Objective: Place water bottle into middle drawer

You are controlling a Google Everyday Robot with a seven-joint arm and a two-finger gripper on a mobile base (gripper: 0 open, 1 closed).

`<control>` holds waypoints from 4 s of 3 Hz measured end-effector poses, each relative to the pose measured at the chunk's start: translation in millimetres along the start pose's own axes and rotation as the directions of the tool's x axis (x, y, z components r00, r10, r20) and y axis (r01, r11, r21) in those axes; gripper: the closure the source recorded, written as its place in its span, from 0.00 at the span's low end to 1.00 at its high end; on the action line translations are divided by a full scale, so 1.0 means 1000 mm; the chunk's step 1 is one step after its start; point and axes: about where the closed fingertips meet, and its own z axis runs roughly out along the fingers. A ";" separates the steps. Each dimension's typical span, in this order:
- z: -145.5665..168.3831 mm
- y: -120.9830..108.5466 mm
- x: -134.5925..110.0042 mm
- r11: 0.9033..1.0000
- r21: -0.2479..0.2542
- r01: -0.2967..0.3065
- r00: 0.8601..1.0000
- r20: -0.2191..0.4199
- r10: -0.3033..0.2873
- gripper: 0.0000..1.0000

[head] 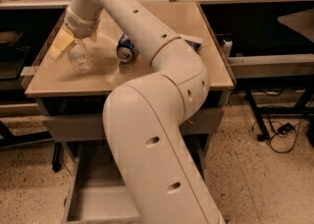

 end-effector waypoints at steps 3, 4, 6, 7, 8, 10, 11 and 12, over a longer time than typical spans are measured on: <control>0.015 -0.008 0.002 1.000 -0.004 -0.027 0.999 -0.019 0.027 0.43; 0.015 -0.008 0.002 1.000 -0.004 -0.027 0.999 -0.019 0.027 0.66; 0.012 -0.007 0.001 1.000 -0.004 -0.027 0.999 -0.018 0.027 1.00; -0.004 0.003 0.000 1.000 0.001 0.016 1.000 0.014 -0.016 1.00; -0.015 0.024 0.011 0.999 -0.016 0.046 0.998 0.039 -0.045 1.00; -0.014 0.051 0.038 0.994 -0.067 0.086 0.995 0.061 -0.082 1.00; -0.019 0.072 0.044 0.993 -0.074 0.087 0.995 0.053 -0.083 1.00; -0.031 0.103 0.058 0.995 -0.070 0.064 0.997 0.050 -0.061 1.00</control>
Offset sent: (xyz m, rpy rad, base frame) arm 0.0048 0.0018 -0.0128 -0.0133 0.0216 -0.0149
